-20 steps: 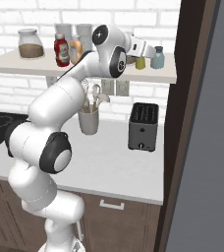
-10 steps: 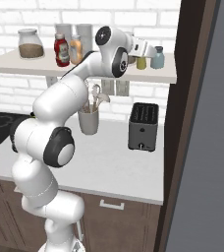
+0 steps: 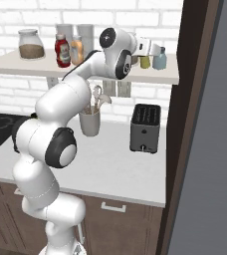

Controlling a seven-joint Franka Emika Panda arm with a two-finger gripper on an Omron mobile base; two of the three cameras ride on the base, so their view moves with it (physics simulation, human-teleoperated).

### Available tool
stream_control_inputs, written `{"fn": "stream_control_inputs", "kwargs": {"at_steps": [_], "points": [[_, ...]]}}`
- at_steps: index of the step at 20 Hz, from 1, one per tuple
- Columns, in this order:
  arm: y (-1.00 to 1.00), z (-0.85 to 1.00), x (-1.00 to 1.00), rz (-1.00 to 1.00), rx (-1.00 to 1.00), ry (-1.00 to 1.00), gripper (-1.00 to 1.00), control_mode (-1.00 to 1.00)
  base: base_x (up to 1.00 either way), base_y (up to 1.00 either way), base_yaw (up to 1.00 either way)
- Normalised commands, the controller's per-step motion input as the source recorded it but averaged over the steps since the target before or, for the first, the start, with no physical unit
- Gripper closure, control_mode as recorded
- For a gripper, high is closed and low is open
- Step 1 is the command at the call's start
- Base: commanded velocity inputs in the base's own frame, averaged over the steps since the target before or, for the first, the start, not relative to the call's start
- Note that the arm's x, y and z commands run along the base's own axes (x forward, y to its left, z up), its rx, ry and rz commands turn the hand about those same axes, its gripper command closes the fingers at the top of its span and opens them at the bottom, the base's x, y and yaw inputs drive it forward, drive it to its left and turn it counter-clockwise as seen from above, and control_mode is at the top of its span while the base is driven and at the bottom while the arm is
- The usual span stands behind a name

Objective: Put the shaker and condiment bottle from the counter next to their counterparts in the cabinet.

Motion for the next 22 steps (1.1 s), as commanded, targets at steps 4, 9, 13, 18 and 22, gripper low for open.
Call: {"fn": "stream_control_inputs", "kwargs": {"at_steps": [4,9,13,18,22], "points": [[-0.03,-0.25,0.30,0.00,0.00,0.00,-1.00,-1.00,0.00,0.00,0.00],[-0.03,-0.19,0.13,0.00,0.00,0.00,-1.00,-1.00,0.00,0.00,0.00],[-0.04,-0.09,0.02,0.00,0.00,0.00,-1.00,-1.00,0.00,0.00,0.00],[-0.02,-0.01,0.00,0.00,0.00,0.00,-1.00,-1.00,0.00,0.00,0.00],[0.00,0.00,0.00,0.00,0.00,0.00,-1.00,-1.00,0.00,0.00,0.00]]}}
